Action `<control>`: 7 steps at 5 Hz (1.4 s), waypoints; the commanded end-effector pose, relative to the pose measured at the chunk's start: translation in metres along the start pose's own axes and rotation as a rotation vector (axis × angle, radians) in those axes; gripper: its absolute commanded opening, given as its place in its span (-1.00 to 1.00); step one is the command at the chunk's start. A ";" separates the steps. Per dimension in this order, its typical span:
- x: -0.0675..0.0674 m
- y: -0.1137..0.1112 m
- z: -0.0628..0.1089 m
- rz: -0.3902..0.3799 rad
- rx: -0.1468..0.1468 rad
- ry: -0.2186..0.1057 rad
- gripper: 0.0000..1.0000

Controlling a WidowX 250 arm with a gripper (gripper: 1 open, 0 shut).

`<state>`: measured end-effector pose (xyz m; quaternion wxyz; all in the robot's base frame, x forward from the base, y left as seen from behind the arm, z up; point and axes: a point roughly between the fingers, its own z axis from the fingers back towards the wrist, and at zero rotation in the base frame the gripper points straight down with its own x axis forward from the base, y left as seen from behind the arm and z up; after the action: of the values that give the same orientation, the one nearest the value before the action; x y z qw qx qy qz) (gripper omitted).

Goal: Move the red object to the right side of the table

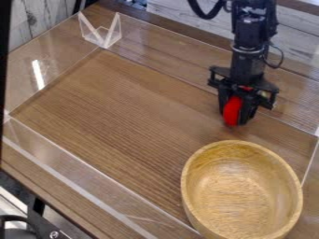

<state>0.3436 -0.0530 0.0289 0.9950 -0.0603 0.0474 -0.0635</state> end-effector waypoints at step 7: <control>-0.006 -0.008 0.022 0.000 -0.018 -0.067 -1.00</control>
<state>0.3317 -0.0592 0.0380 0.9950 -0.0702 0.0396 -0.0591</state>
